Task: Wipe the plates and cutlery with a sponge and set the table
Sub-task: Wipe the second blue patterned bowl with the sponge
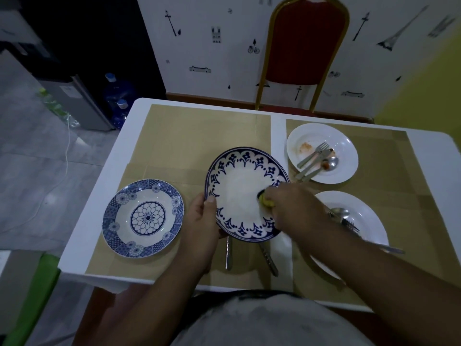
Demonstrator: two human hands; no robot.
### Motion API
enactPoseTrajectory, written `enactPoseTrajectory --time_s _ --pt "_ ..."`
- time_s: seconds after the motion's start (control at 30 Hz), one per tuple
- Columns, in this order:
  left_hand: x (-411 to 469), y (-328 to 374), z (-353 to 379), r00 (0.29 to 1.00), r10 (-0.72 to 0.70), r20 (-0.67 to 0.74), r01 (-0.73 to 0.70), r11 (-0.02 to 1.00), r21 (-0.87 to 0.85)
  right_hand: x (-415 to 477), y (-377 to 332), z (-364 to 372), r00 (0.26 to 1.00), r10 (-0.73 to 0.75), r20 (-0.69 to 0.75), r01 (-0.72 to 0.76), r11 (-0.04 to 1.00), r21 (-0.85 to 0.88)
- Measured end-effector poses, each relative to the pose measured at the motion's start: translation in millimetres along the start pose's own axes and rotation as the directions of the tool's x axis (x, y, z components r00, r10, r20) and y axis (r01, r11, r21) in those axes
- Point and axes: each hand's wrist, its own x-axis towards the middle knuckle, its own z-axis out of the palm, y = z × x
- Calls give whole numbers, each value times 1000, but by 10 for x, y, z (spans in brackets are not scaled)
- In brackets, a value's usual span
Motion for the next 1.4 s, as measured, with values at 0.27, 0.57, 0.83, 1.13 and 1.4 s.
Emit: enactPoseTrajectory --time_s 0.27,0.57,0.83,1.13,1.4 --pt "33 -75 -19 990 -124 -64 121 991 -57 -169 -364 156 965 -155 213 94 958 271" --pt "-71 -105 109 995 -93 44 91 995 47 261 141 91 985 133 -107 -102 962 253" --pt "10 -9 70 995 -96 1 96 994 -45 17 -238 212 922 -383 -45 368 839 401" --pt "-12 -103 65 993 -113 -10 113 994 -2 -116 -57 372 932 -347 -108 362 861 356" --pt "-19 -78 147 994 -104 -14 104 994 15 59 -139 266 937 -278 -212 343 847 406"
